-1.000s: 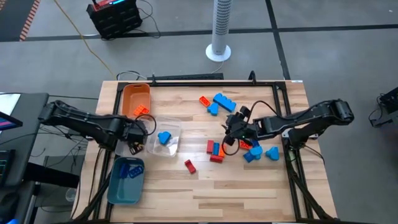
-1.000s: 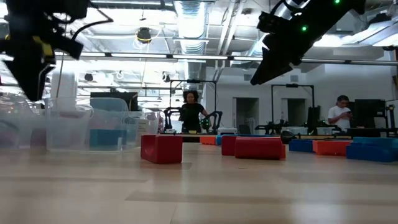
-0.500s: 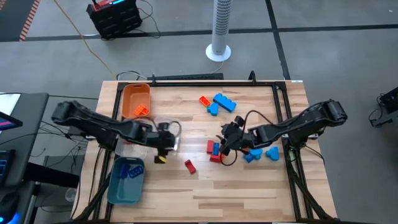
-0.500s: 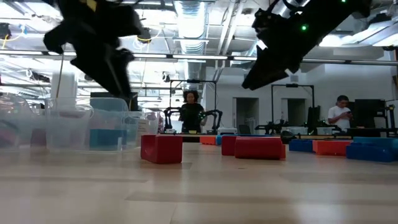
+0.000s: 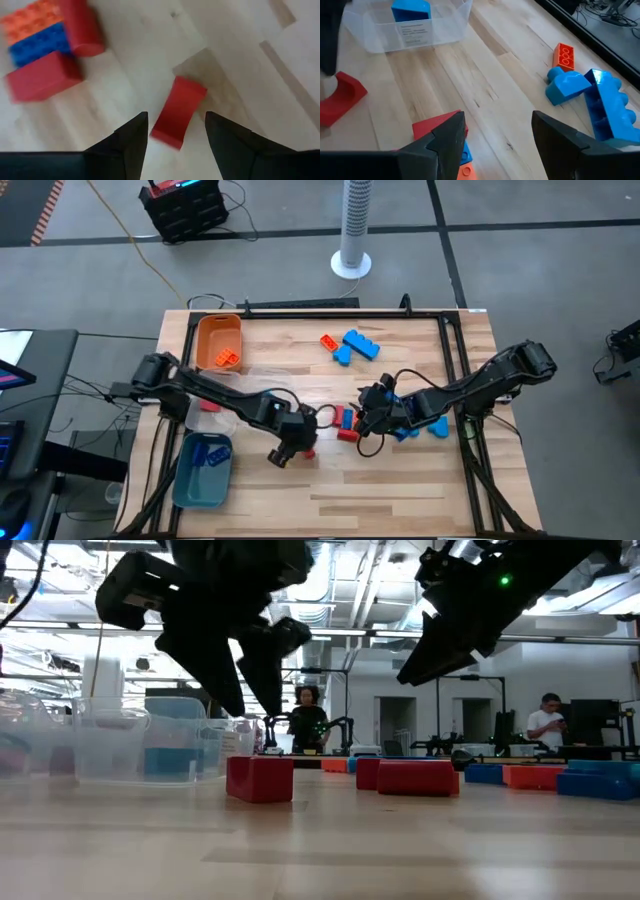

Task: Sort blocks
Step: Put the red block into the left transparent bin

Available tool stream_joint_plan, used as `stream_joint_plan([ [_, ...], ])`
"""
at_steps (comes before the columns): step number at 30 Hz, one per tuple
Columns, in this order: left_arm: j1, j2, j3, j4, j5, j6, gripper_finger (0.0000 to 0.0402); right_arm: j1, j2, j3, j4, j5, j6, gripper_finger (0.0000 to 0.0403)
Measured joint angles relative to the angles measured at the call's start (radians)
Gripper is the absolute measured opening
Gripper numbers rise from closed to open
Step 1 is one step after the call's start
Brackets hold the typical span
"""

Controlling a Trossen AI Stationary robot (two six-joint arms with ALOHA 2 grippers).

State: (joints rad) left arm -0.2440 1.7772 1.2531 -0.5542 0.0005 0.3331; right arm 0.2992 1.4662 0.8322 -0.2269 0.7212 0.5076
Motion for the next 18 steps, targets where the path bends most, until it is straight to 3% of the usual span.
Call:
stream_joint_plan([
  [7,0.004,0.086,0.061,-0.041,0.040,0.065,0.0191,0.000,0.000,0.000,-0.007,0.006,-0.004,0.0239],
  [18,0.048,0.102,0.049,-0.050,0.039,0.114,0.0191,-0.004,-0.001,0.000,0.005,0.008,-0.008,0.0239],
])
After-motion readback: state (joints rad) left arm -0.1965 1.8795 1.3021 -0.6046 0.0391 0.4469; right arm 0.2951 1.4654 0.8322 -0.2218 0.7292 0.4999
